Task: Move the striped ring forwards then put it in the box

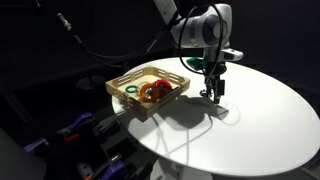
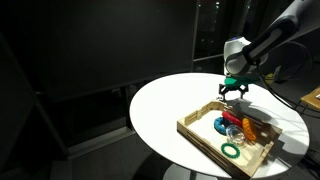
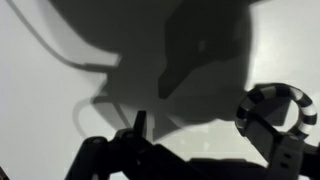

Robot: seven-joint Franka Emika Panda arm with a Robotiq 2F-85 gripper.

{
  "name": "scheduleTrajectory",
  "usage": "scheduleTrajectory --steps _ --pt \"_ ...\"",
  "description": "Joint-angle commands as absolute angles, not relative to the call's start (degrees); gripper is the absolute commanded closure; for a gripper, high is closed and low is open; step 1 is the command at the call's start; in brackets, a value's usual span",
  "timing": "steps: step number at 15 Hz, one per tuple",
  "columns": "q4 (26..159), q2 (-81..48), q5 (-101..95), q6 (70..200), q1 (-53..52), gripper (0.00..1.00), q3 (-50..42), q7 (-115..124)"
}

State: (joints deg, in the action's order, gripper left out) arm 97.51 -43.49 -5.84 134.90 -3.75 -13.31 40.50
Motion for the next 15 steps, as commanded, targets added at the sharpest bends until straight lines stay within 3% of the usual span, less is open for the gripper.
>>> scheduleTrajectory --steps 1,15 --pt "98.4 -42.4 -6.0 132.8 -3.7 0.0 -13.9 40.1" --pt "108.0 -36.4 -7.2 133.6 -3.6 0.0 -15.4 39.7"
